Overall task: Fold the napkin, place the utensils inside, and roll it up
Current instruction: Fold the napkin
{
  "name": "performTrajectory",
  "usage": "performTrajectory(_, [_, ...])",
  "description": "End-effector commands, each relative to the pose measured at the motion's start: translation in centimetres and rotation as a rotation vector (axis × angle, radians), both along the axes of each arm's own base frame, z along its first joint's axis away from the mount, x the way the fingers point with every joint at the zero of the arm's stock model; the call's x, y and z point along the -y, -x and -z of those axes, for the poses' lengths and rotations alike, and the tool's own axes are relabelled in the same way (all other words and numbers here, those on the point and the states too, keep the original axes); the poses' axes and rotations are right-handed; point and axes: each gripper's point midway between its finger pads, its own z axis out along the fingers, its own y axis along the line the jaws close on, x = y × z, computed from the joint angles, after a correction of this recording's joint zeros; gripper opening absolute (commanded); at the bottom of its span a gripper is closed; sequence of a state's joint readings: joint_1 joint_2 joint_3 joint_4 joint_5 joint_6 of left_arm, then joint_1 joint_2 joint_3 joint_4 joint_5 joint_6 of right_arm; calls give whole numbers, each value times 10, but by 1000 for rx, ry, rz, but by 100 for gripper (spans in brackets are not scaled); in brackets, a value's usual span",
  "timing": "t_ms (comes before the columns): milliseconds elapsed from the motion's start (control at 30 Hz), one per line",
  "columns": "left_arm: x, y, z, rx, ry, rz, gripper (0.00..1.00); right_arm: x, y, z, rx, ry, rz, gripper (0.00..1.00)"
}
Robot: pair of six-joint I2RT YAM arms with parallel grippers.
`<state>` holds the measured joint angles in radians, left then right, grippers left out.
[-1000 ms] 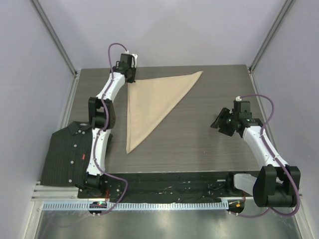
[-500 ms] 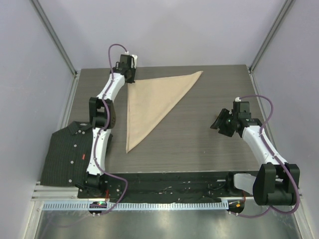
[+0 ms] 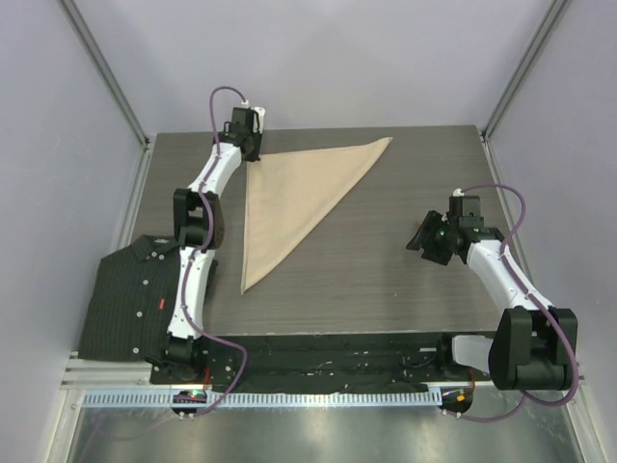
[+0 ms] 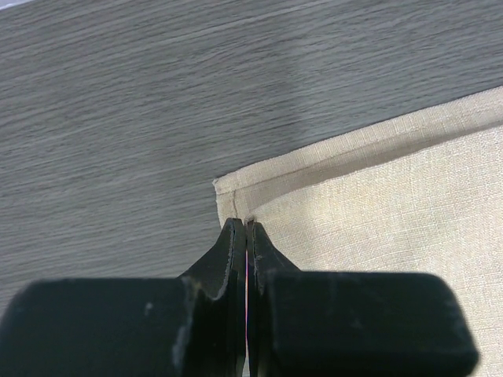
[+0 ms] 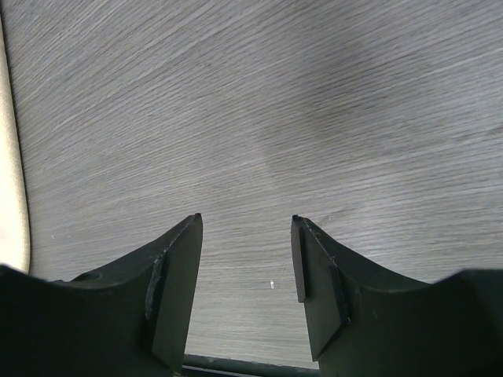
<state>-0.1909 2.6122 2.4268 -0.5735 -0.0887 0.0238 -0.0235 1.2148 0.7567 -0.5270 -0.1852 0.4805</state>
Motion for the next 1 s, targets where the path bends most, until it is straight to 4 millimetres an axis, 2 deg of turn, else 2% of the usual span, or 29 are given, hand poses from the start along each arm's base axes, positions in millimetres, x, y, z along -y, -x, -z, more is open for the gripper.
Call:
performTrajectory(0, [-9, -20, -26, 99, -6, -19, 0, 2, -8, -2, 29, 4, 12, 57])
performTrajectory(467, [-13, -25, -24, 111, 9, -29, 0, 2, -11, 2, 19, -1, 19, 57])
performTrajectory(533, [-14, -25, -25, 115, 6, -32, 4, 2, -11, 3, 18, 0, 18, 57])
performTrajectory(633, [-15, -26, -26, 120, 5, -38, 19, 2, -11, 2, 18, -4, 19, 58])
performTrajectory(667, [-16, -27, -28, 127, 2, -45, 42, 2, -11, 2, 18, -4, 19, 58])
performTrajectory(733, [-18, -28, -33, 140, 2, -55, 66, 2, -12, 1, 20, -5, 20, 59])
performTrajectory(767, [-18, -28, -42, 153, 4, -58, 79, 2, -12, 1, 22, -5, 20, 59])
performTrajectory(833, [-19, -28, -50, 172, 10, -70, 89, 2, -13, -1, 27, -3, 22, 59])
performTrajectory(867, [-19, -28, -67, 199, 21, -73, 95, 3, -15, -3, 34, 1, 22, 59])
performTrajectory(900, [-17, -26, -69, 199, 24, -69, 96, 4, -15, -4, 38, 7, 24, 59])
performTrajectory(967, [-14, -23, -88, 225, 55, -74, 99, 6, -20, -11, 57, 15, 30, 59])
